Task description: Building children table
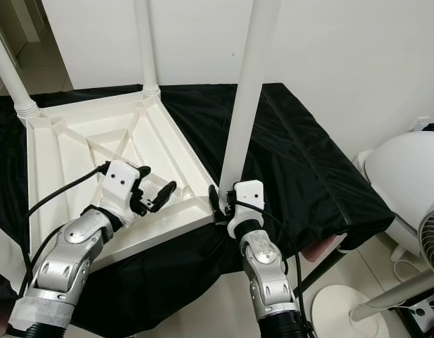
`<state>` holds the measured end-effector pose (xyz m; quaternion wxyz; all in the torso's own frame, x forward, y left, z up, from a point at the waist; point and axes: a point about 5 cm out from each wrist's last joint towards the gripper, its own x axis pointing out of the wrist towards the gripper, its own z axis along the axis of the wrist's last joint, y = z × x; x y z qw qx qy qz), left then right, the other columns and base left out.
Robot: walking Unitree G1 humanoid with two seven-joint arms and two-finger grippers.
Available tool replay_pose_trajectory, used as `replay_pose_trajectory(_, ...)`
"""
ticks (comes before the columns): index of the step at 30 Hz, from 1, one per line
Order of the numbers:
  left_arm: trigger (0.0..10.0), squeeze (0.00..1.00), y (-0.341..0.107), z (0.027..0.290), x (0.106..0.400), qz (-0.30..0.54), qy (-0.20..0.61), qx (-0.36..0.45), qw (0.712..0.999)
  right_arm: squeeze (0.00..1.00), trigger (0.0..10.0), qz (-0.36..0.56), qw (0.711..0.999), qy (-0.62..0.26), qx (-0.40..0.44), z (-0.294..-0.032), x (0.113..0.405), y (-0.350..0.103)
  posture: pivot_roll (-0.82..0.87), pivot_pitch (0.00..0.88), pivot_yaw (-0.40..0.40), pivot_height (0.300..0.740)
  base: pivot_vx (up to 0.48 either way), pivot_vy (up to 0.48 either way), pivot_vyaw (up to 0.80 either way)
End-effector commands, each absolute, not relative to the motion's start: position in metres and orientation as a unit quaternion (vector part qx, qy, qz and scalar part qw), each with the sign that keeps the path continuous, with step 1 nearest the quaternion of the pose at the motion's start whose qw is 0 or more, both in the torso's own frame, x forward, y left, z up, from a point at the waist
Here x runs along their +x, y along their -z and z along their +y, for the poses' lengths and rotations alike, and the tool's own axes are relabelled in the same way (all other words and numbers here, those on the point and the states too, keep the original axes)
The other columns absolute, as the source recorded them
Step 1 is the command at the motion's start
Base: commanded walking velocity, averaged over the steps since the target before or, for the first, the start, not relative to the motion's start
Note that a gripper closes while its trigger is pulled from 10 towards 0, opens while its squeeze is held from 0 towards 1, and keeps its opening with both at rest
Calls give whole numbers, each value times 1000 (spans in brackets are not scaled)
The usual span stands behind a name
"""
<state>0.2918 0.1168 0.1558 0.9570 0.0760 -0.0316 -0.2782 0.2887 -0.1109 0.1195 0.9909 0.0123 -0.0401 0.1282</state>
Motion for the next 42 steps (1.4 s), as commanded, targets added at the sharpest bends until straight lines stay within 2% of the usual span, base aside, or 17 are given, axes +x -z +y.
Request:
replay_pose_trajectory(1,10000,0,-153,112,291,-28,303,93,948,0,10000,-41,990,-133,5,-111,292,-119,115,0,-2,740,0,0,0)
replay_pose_trajectory(11,10000,0,-148,106,287,-25,334,106,936,0,10000,-47,990,-136,-2,-110,296,-121,117,0,-3,740,0,0,0)
replay_pose_trajectory(23,10000,0,-137,98,276,-5,359,103,928,0,10000,-74,973,-217,-22,-109,289,-128,109,0,4,740,0,0,0)
replay_pose_trajectory(34,10000,0,-140,103,270,3,403,88,911,0,10000,-70,948,-300,-81,-135,290,-131,113,0,8,740,0,0,0)
replay_pose_trajectory(42,10000,0,-143,102,267,7,426,68,902,0,10000,-60,941,-324,-81,-137,289,-123,128,0,6,740,0,0,0)
